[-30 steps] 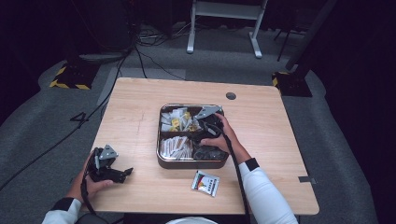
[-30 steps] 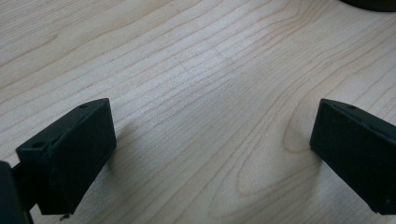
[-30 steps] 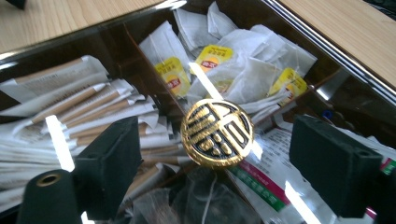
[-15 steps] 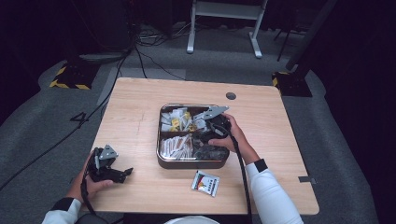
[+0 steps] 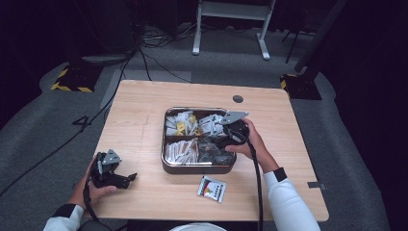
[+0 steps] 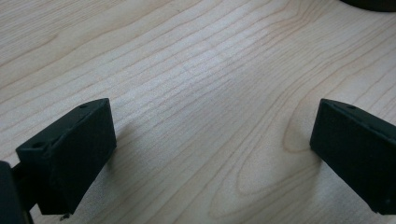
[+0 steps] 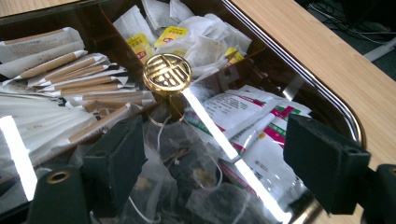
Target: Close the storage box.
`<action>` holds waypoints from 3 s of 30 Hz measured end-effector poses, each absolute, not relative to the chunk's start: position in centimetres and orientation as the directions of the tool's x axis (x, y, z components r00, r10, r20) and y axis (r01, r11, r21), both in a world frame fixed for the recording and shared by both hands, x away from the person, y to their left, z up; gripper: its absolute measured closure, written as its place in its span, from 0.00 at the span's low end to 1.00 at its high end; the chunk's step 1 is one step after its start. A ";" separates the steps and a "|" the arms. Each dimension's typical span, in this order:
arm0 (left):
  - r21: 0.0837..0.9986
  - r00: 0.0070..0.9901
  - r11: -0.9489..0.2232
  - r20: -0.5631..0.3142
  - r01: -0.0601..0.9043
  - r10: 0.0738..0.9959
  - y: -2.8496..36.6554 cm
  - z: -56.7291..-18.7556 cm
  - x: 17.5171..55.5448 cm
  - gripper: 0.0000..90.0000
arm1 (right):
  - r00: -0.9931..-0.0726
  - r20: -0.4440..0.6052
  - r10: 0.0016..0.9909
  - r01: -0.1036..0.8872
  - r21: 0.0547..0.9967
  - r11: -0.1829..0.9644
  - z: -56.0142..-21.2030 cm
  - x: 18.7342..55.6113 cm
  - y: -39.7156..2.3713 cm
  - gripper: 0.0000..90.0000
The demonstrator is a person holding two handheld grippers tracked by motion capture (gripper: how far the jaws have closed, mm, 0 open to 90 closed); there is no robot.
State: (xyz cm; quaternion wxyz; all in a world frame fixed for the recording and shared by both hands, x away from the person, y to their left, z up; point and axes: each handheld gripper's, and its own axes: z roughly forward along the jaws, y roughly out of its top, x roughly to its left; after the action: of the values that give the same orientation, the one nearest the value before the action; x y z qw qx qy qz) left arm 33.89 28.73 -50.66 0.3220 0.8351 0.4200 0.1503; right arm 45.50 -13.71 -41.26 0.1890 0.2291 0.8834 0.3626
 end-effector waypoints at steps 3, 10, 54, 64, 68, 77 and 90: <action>0.664 0.602 -0.439 -0.020 0.605 0.799 28.7 -50.7 33.9 0.01 | -0.818 -0.172 0.549 0.270 0.728 0.630 -41.1 45.4 -14.3 0.24; 0.664 0.601 -0.439 -0.020 0.606 0.799 28.7 -50.7 33.9 0.01 | -0.817 -0.181 0.548 0.264 0.728 0.633 -40.8 44.7 -15.4 0.23; 0.663 0.595 -0.434 -0.020 0.609 0.803 28.7 -50.7 33.8 0.01 | -0.754 -0.225 0.617 0.342 0.666 0.662 -41.9 40.3 -24.4 0.24; 0.662 0.594 -0.434 -0.022 0.611 0.804 28.8 -50.6 33.8 0.01 | -0.755 -0.221 0.618 0.361 0.646 0.673 -43.6 39.4 -26.2 0.24; 0.662 0.594 -0.434 -0.021 0.611 0.804 28.8 -50.6 33.8 0.01 | -0.748 -0.217 0.627 0.378 0.638 0.671 -44.3 39.1 -27.0 0.24; 0.663 0.595 -0.436 -0.017 0.608 0.804 28.8 -50.6 33.8 0.01 | -0.719 -0.216 0.661 0.407 0.640 0.652 -45.4 37.9 -29.3 0.24; 0.662 0.593 -0.433 -0.021 0.611 0.805 28.8 -50.6 33.8 0.01 | -0.665 -0.159 0.730 0.483 0.655 0.582 -47.7 36.0 -33.4 0.23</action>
State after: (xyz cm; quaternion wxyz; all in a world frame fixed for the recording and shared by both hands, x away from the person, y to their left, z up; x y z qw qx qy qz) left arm 33.78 28.75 -50.64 0.3205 0.8330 0.4250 0.1509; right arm 35.98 -33.40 -47.73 0.2110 0.3510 0.8639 0.2934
